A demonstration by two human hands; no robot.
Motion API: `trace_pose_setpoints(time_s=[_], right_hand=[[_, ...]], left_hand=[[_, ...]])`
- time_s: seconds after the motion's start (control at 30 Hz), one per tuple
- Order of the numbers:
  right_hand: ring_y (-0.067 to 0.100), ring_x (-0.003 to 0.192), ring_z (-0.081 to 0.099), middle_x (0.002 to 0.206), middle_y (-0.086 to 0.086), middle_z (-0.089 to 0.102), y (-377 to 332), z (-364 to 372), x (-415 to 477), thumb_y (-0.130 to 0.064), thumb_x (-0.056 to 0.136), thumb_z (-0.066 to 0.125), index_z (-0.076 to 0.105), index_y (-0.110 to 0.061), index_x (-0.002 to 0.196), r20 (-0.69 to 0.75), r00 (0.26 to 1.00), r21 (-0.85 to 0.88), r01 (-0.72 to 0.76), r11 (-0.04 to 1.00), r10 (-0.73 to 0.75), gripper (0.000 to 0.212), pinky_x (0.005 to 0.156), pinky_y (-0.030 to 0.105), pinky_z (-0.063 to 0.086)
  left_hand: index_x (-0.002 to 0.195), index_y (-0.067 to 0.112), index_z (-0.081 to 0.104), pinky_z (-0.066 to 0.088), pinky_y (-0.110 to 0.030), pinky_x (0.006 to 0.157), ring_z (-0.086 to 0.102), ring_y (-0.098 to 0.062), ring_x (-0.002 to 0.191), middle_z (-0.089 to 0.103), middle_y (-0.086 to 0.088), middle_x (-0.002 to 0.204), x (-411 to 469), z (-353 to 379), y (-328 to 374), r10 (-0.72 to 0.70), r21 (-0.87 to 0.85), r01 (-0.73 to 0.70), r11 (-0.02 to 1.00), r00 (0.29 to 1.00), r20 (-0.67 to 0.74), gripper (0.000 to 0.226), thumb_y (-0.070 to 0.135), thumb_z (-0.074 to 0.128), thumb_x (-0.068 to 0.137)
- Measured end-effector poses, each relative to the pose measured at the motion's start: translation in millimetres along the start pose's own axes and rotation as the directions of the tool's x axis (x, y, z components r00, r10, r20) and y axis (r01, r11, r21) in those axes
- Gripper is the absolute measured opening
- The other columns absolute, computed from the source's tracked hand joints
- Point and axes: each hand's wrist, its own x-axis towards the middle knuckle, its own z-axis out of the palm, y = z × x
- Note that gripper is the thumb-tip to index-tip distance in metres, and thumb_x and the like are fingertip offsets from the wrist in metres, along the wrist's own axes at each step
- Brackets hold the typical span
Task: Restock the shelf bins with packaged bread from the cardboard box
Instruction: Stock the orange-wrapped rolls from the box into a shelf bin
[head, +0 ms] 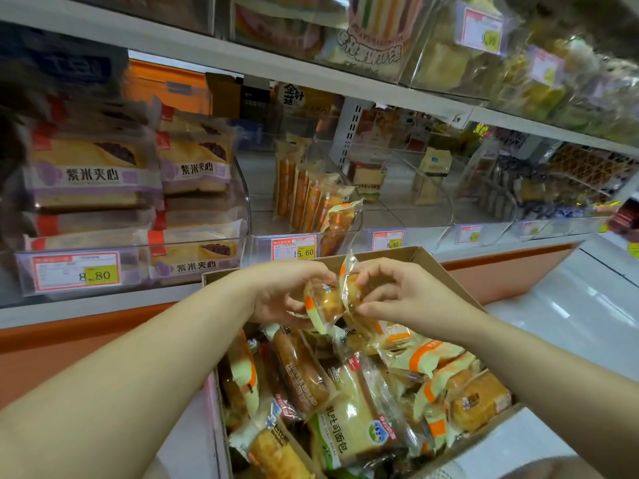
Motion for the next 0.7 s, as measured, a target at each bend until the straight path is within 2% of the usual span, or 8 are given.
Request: trace_pose_setpoints(time_s=[0.13, 0.23, 0.3, 0.37, 0.5, 0.6, 0.63, 0.7], right_hand=[[0.022, 0.068, 0.067, 0.086, 0.004, 0.071, 9.5, 2.7, 0.4, -0.005, 0.081, 0.071, 0.051, -0.022, 0.1, -0.204, 0.979, -0.051, -0.011, 0.999, 0.001, 0.032, 0.067, 0.034, 0.052], [0.018, 0.065, 0.068, 0.105, -0.006, 0.06, 8.1, -1.3, 6.2, -0.008, 0.08, 0.073, 0.044, -0.028, 0.116, -0.319, 0.947, -0.045, 0.025, 0.999, -0.038, 0.051, 0.067, 0.032, 0.056], [0.013, 0.057, 0.063, 0.108, -0.009, 0.055, 5.2, -6.4, 10.1, -0.011, 0.078, 0.075, 0.042, -0.033, 0.127, -0.309, 0.949, -0.112, 0.025, 0.993, -0.058, 0.063, 0.06, 0.025, 0.052], [0.008, 0.052, 0.056, 0.106, -0.007, 0.057, 4.1, -12.2, 13.6, -0.016, 0.076, 0.078, 0.045, -0.036, 0.123, -0.286, 0.956, -0.188, 0.006, 0.982, -0.06, 0.06, 0.055, 0.022, 0.048], [0.007, 0.051, 0.053, 0.101, -0.006, 0.058, -3.6, -19.3, 15.8, -0.02, 0.071, 0.081, 0.049, -0.035, 0.107, -0.283, 0.957, -0.125, 0.032, 0.992, -0.067, 0.051, 0.055, 0.026, 0.049], [0.0, 0.044, 0.05, 0.098, -0.008, 0.056, -11.0, -21.6, 14.9, -0.012, 0.073, 0.079, 0.047, -0.031, 0.1, -0.279, 0.957, -0.057, 0.063, 0.996, -0.077, 0.046, 0.047, 0.014, 0.043], [0.0, 0.045, 0.049, 0.1, -0.008, 0.058, -12.9, -21.2, 14.6, -0.012, 0.073, 0.079, 0.047, -0.031, 0.1, -0.265, 0.961, -0.067, 0.064, 0.996, -0.08, 0.046, 0.047, 0.014, 0.043], [0.01, 0.052, 0.055, 0.101, -0.006, 0.064, -16.1, -19.7, 14.6, -0.015, 0.073, 0.079, 0.047, -0.03, 0.1, -0.236, 0.969, -0.067, 0.053, 0.996, -0.068, 0.044, 0.05, 0.019, 0.048]], left_hand=[[0.113, 0.018, 0.066, 0.056, -0.035, 0.075, 0.067, -0.02, 0.091, 0.068, -0.005, 0.108, -2.6, 6.1, -1.5, 0.097, -0.082, -0.09, 0.993, 0.992, 0.08, 0.045, 0.035, 0.072, 0.072], [0.128, 0.019, 0.051, 0.056, -0.03, 0.081, 0.069, -0.016, 0.094, 0.067, -0.007, 0.114, -1.2, 11.2, -4.6, 0.22, -0.067, -0.214, 0.975, 0.971, 0.095, 0.066, 0.021, 0.077, 0.068], [0.129, 0.021, 0.046, 0.053, -0.035, 0.092, 0.067, -0.02, 0.102, 0.066, -0.011, 0.116, 0.1, 14.3, -6.9, 0.279, -0.023, -0.278, 0.96, 0.959, 0.057, 0.065, 0.008, 0.077, 0.073], [0.123, 0.023, 0.048, 0.048, -0.043, 0.099, 0.065, -0.025, 0.106, 0.063, -0.015, 0.118, 2.7, 15.2, -8.3, 0.312, 0.003, -0.312, 0.95, 0.95, -0.001, 0.061, 0.007, 0.079, 0.072], [0.112, 0.031, 0.051, 0.049, -0.051, 0.096, 0.064, -0.029, 0.105, 0.063, -0.012, 0.113, 4.4, 15.6, -3.9, 0.388, 0.054, -0.385, 0.921, 0.916, -0.102, 0.066, 0.033, 0.079, 0.052], [0.108, 0.03, 0.049, 0.05, -0.047, 0.094, 0.063, -0.027, 0.103, 0.064, -0.008, 0.11, 6.4, 14.4, -1.2, 0.472, 0.143, -0.452, 0.88, 0.863, -0.177, 0.045, 0.027, 0.074, 0.07], [0.109, 0.031, 0.048, 0.05, -0.045, 0.094, 0.064, -0.024, 0.101, 0.066, -0.006, 0.108, 6.8, 13.6, -0.7, 0.498, 0.177, -0.468, 0.866, 0.84, -0.213, 0.04, 0.025, 0.071, 0.077], [0.121, 0.03, 0.043, 0.049, -0.043, 0.095, 0.066, -0.016, 0.097, 0.069, 0.001, 0.104, 5.9, 13.1, -0.7, 0.553, 0.209, -0.513, 0.832, 0.789, -0.266, 0.046, 0.027, 0.068, 0.082]])
